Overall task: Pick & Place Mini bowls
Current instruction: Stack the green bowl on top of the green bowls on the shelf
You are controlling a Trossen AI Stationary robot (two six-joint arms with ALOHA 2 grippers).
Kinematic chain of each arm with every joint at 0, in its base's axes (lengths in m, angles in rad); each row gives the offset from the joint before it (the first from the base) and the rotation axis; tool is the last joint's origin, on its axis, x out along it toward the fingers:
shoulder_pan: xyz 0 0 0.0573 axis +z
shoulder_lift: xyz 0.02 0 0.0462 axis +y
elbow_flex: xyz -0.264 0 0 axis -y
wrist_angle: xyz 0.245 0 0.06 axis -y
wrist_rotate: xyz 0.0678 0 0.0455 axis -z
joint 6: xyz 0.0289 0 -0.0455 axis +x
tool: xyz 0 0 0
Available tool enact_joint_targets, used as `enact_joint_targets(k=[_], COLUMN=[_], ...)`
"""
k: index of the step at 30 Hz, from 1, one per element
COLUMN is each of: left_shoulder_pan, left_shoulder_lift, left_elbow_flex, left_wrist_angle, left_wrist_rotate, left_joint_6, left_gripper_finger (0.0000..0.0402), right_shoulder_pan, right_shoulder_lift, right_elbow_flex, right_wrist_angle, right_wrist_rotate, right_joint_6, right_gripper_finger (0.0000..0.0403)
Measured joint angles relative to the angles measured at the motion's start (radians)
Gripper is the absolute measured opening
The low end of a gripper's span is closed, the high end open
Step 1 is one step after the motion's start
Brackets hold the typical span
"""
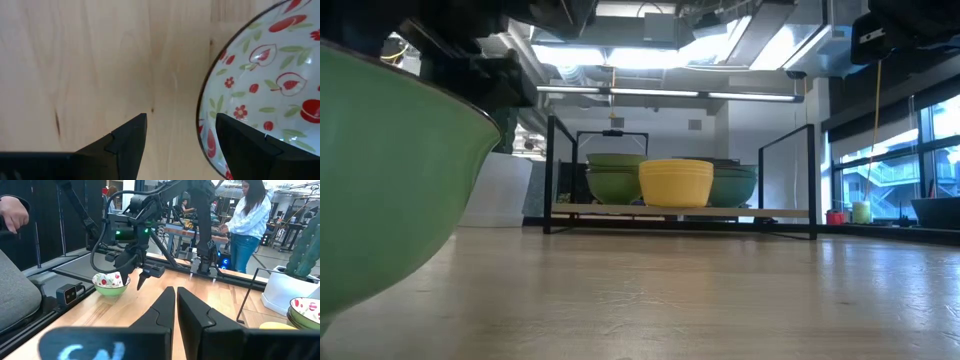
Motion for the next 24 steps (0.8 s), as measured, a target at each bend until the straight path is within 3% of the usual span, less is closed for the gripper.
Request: enact_joint_targets(k=[11,15,21,24], left_shoulder_pan=[0.0,0.0,0.002,0.01], left_shoulder_lift=[0.041,0.041,0.041,0.039], left_elbow_flex=[0.0,0.0,0.002,0.012], left_wrist_angle=[0.024,0.023,0.03,0.023], left_wrist_rotate=[0.056,0.081,0.153,0.178], left_joint_6=[0.063,0.089,0.174,0.229], left_gripper_finger=[0.0217,0.0163,0.0027,0.0013], right_shoulder_pan=[0.0,0.0,0.0,0.0], right_shoulder_lift=[0.0,0.0,0.0,0.0], right_elbow_flex=[0.0,0.0,0.0,0.0], right_wrist_angle=[0.0,0.0,0.0,0.0], right_wrist_rotate=[0.0,0.0,0.0,0.0], right_joint_6=[0.001,0.001,0.0,0.0], right_gripper_finger=[0.0022,0.0022,0.0022,0.0022])
